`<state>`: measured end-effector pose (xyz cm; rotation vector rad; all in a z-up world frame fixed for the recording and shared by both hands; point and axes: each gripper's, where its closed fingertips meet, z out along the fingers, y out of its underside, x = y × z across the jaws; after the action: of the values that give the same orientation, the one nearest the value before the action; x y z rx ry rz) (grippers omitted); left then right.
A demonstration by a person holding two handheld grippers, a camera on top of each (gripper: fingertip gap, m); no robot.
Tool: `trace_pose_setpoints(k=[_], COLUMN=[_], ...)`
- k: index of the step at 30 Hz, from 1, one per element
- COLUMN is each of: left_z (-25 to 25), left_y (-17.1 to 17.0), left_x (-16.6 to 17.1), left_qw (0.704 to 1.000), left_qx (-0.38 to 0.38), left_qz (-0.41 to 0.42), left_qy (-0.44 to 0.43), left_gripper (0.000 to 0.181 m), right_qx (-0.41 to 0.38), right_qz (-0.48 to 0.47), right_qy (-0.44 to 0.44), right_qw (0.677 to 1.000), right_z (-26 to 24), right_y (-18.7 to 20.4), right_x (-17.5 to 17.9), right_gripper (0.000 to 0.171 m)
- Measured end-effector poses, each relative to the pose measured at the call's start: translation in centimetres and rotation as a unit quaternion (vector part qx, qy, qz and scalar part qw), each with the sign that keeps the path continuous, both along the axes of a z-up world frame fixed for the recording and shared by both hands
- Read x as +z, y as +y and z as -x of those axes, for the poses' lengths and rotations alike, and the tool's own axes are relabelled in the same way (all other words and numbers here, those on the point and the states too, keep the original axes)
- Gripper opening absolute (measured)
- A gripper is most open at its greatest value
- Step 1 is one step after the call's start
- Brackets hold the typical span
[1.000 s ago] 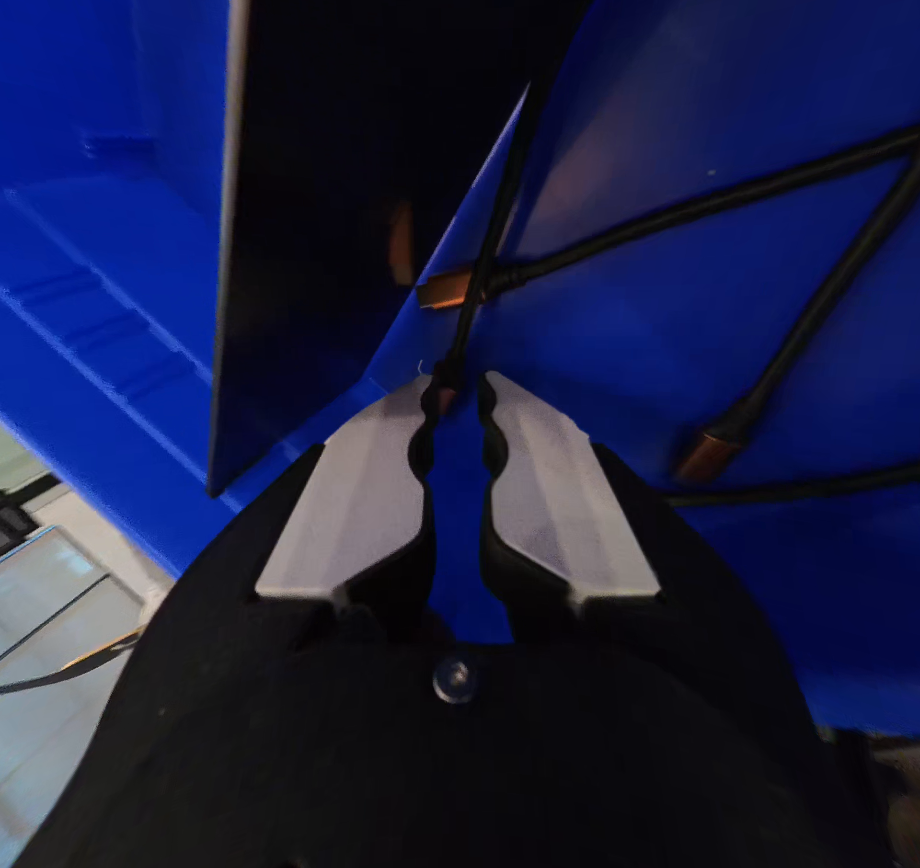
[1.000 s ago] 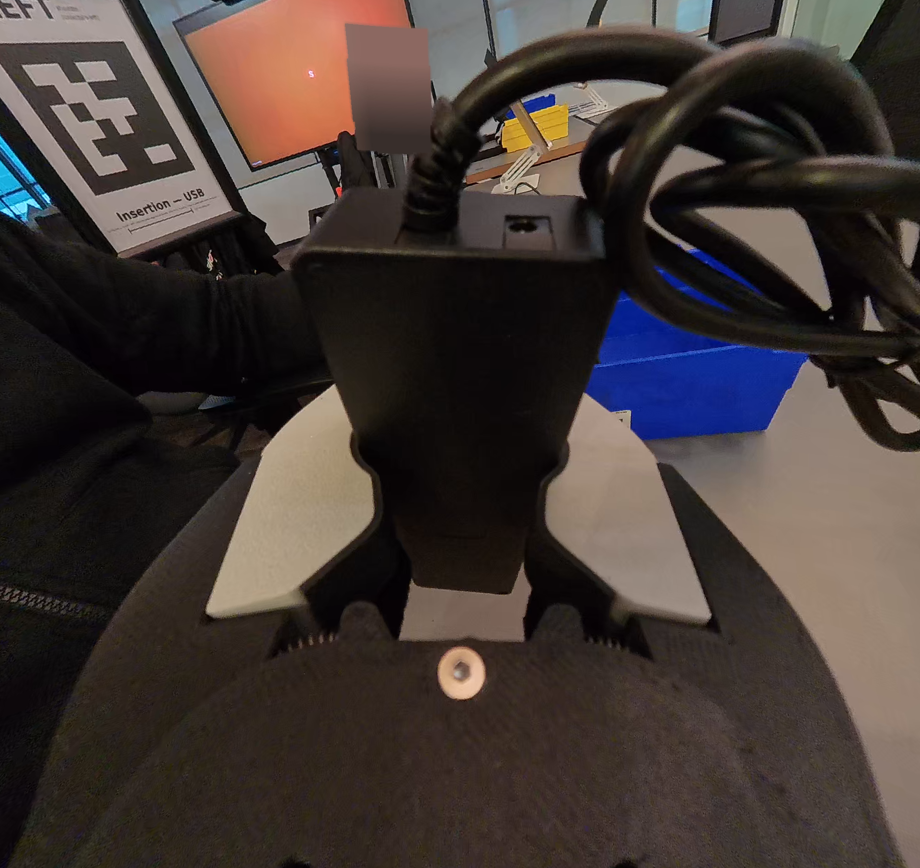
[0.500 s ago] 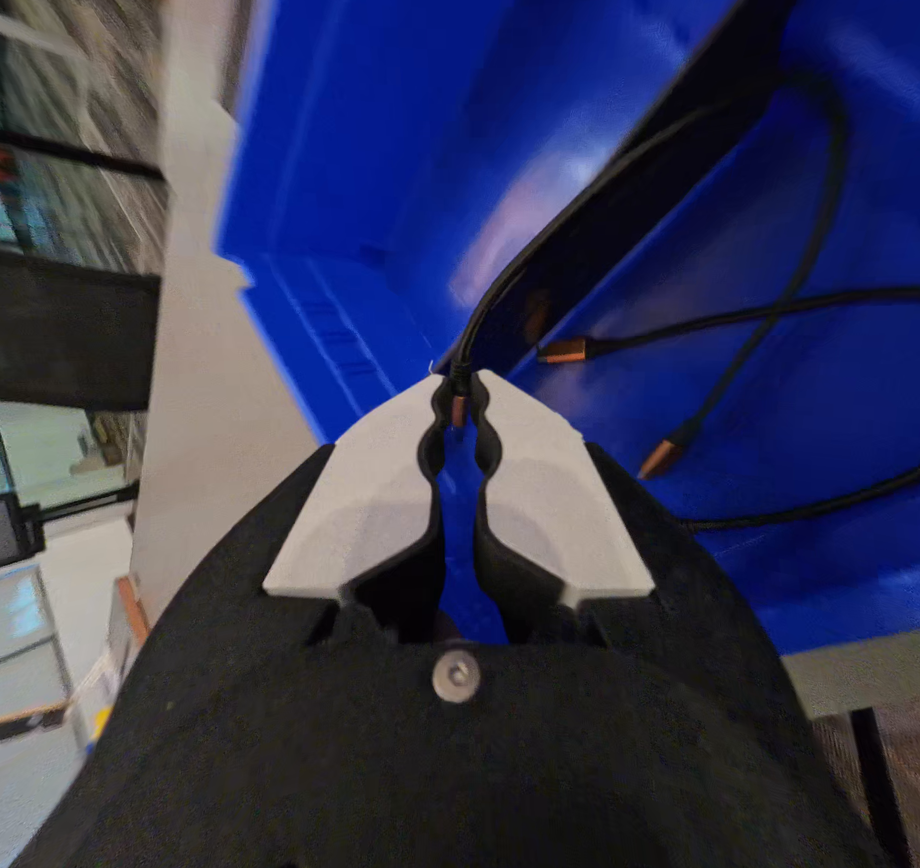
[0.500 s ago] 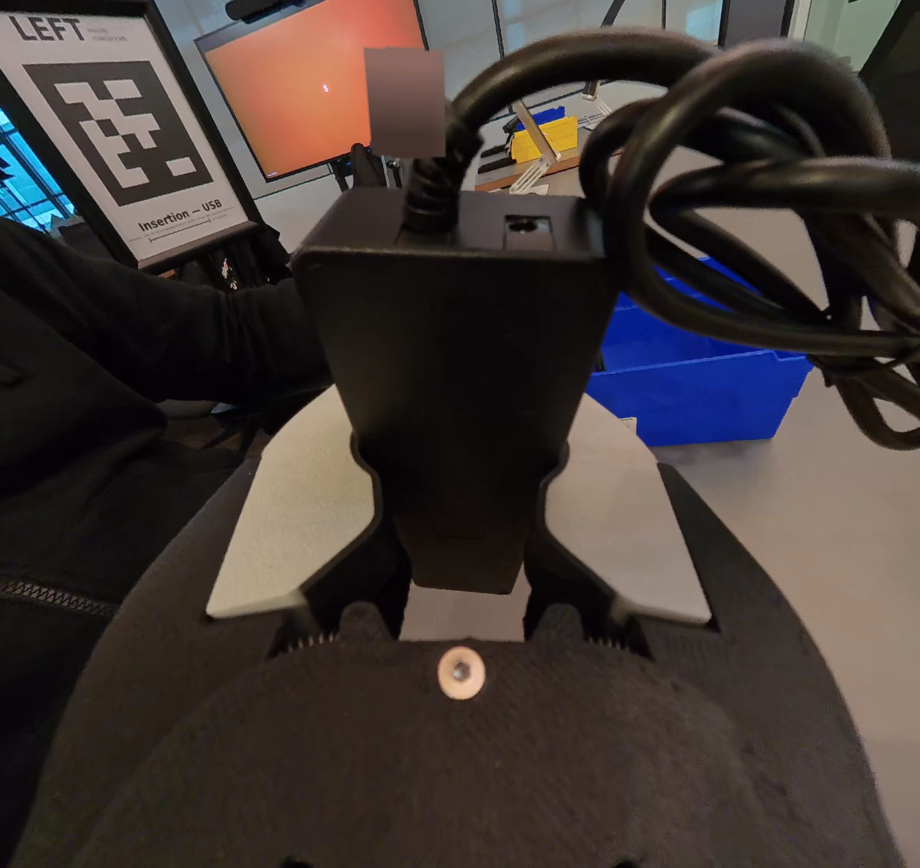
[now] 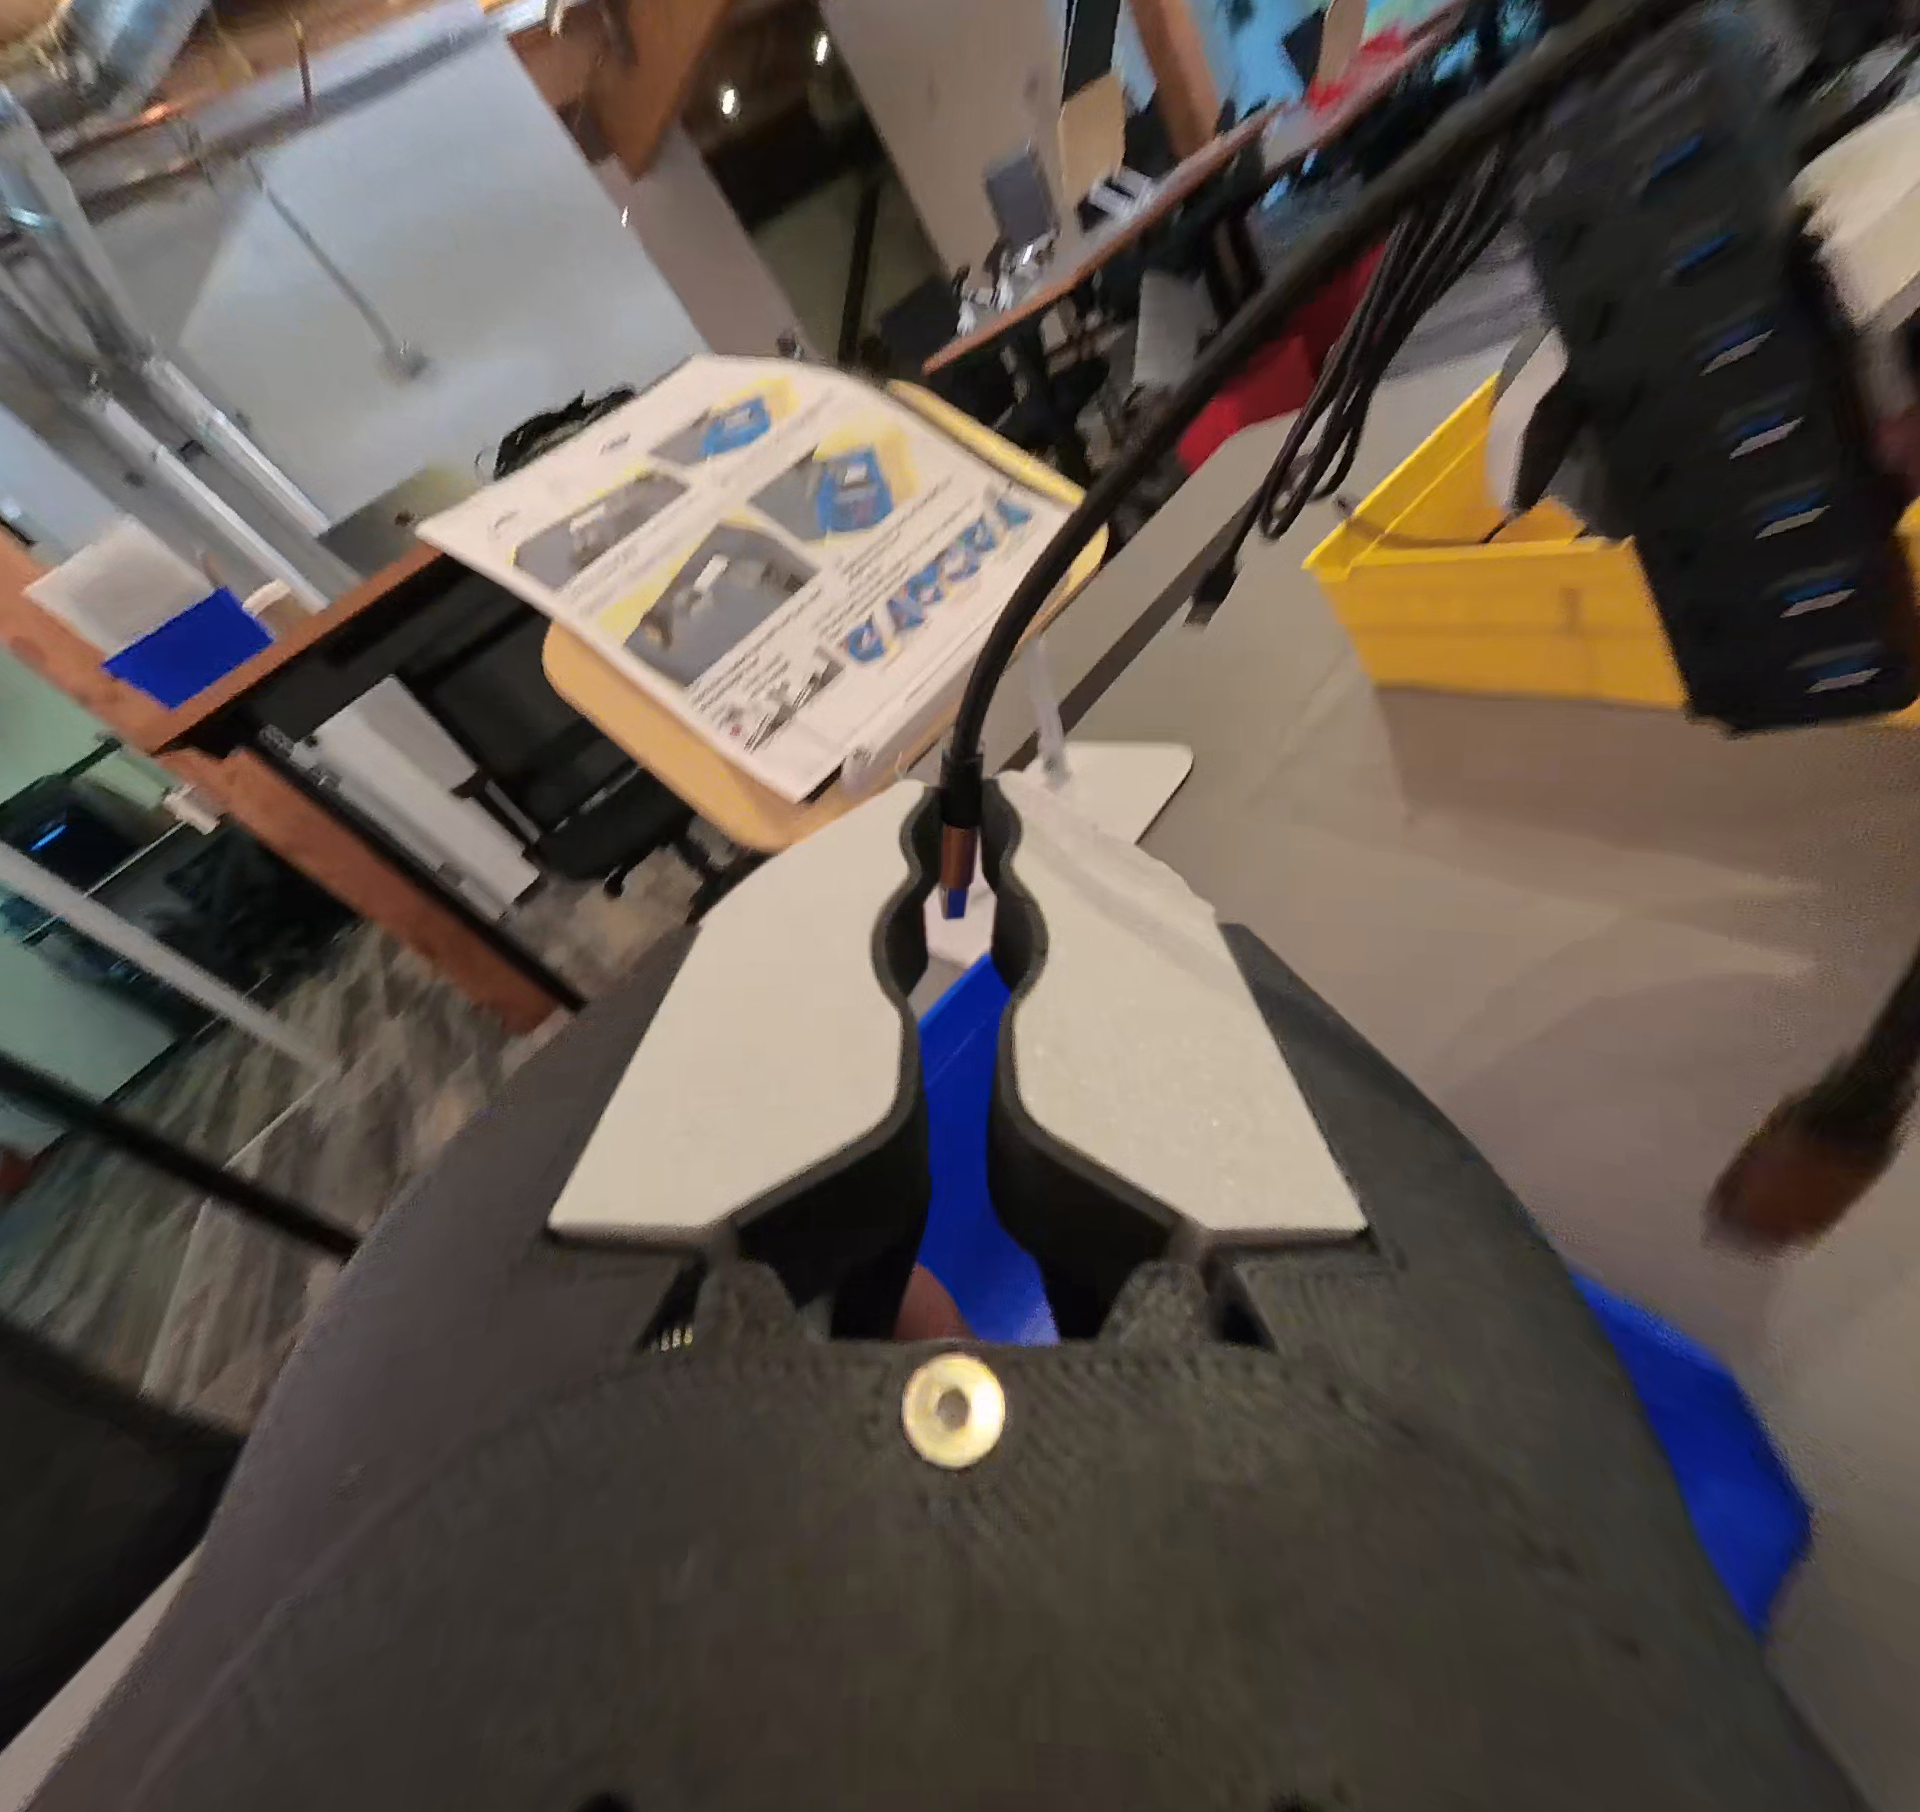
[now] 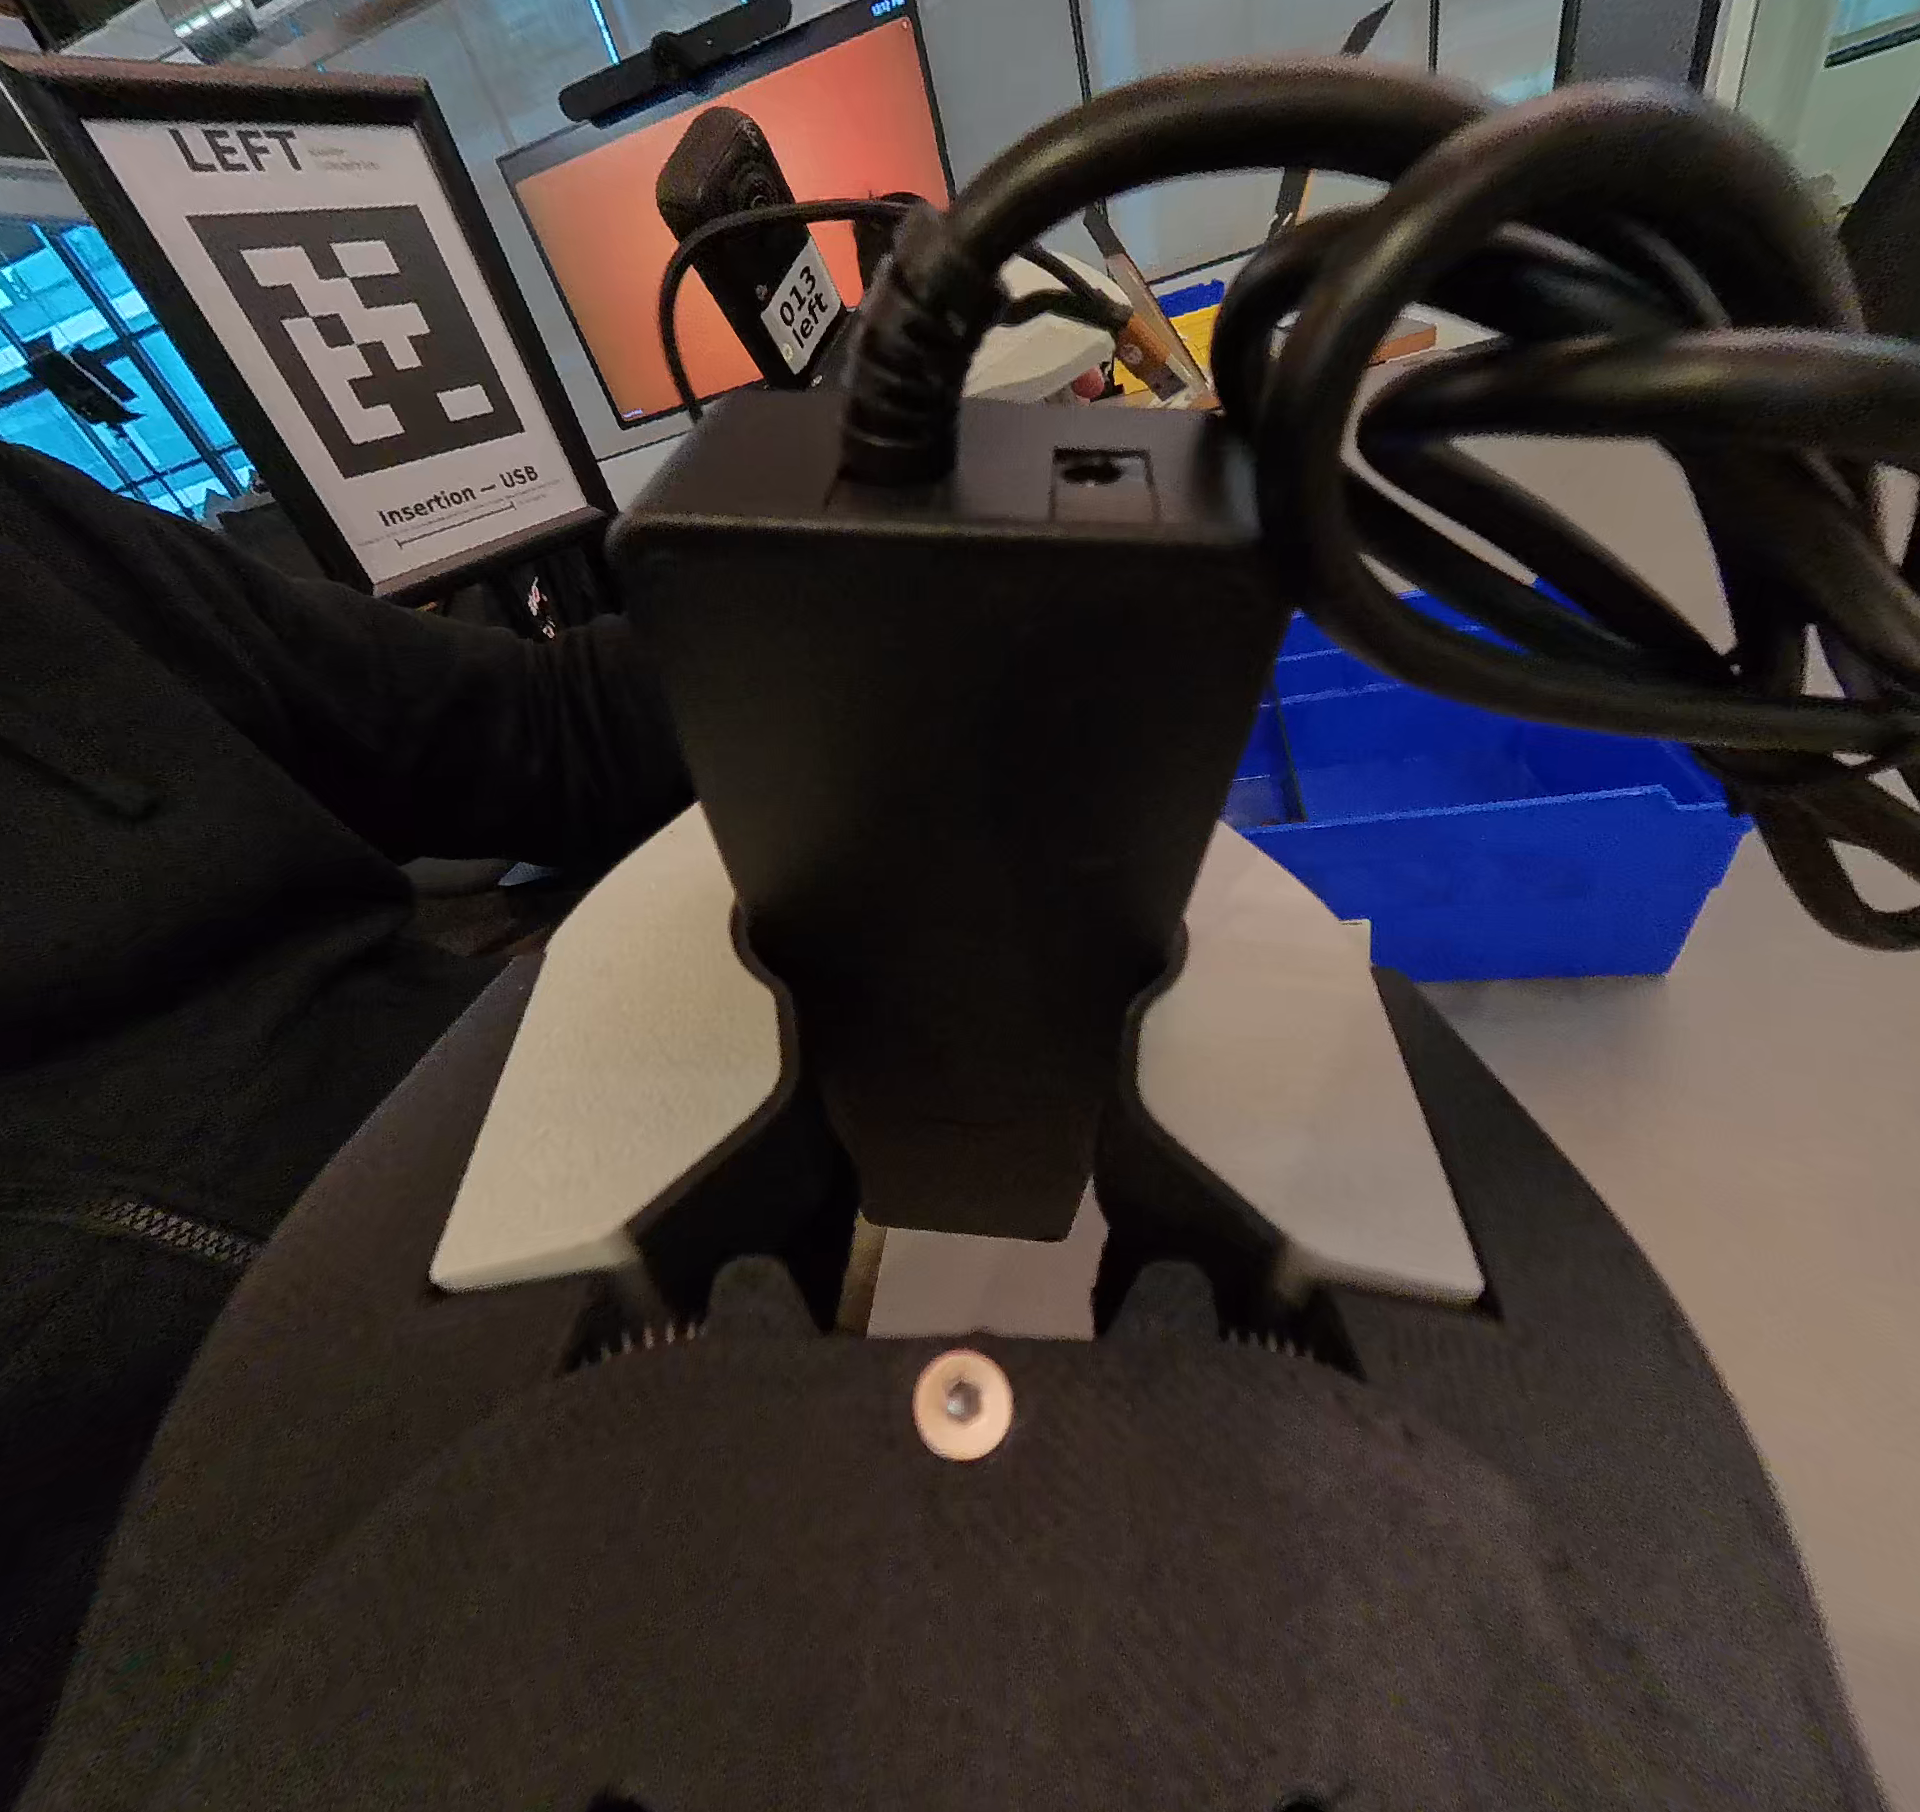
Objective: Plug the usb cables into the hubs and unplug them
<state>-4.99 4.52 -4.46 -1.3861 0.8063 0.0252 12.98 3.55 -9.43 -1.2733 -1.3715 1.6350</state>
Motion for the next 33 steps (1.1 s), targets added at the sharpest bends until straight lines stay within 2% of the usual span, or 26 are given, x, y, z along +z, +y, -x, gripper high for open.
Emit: trace_pose_setpoints(k=[1, 5, 7, 13, 16, 18, 22, 25, 27, 29, 33], left_z=[-0.9, -3.9, -5.5, -11.0, -12.6, -13.3, -13.5, -13.0, -12.3, -12.2, -12.6], left_y=[-0.3, -0.6, -0.4, 2.6, 4.8, 5.8, 7.8, 8.8, 9.4, 9.2, 8.1], left_x=[0.5, 1.2, 0.5, -6.6, -10.8, -14.0, -19.8, -21.5, -20.8, -19.6, -20.1], left_qw=[1.0, 0.997, 0.997, 0.986, 0.959, 0.932, 0.885, 0.858, 0.84, 0.84, 0.865], left_qx=[-0.019, -0.07, -0.08, -0.046, -0.032, -0.053, -0.089, -0.069, -0.019, 0.017, 0.054], left_qz=[-0.006, -0.014, -0.004, 0.046, 0.053, 0.068, 0.109, 0.137, 0.147, 0.172, 0.321], left_qy=[-0.015, -0.041, -0.021, 0.153, 0.278, 0.353, 0.444, 0.491, 0.522, 0.514, 0.381], left_gripper=[0.007, 0.007, 0.007, 0.007, 0.008, 0.008, 0.008, 0.01, 0.015, 0.018, 0.031], right_qx=[0.002, 0.006, 0.003, -0.028, -0.053, -0.069, -0.083, -0.084, -0.083, -0.082, -0.079], right_qz=[0.001, 0.001, -0.003, -0.011, -0.013, -0.014, -0.011, -0.01, -0.009, -0.01, -0.002], right_qy=[0.002, 0.008, 0.009, 0.023, 0.031, 0.031, 0.035, 0.037, 0.037, 0.037, 0.044], right_qw=[1.0, 1.0, 1.0, 0.999, 0.998, 0.997, 0.996, 0.996, 0.996, 0.996, 0.996], right_z=[0.0, -0.2, -0.3, -1.8, -3.0, -3.7, -4.6, -4.9, -4.9, -4.9, -5.1], right_y=[-0.1, -0.2, 0.0, 1.6, 2.8, 3.6, 4.5, 4.8, 4.8, 4.9, 5.1], right_x=[0.1, 0.3, 0.5, 1.5, 1.9, 1.9, 1.9, 1.9, 1.8, 1.8, 1.9], right_gripper=[0.065, 0.065, 0.065, 0.065, 0.064, 0.065, 0.064, 0.064, 0.064, 0.065, 0.064])
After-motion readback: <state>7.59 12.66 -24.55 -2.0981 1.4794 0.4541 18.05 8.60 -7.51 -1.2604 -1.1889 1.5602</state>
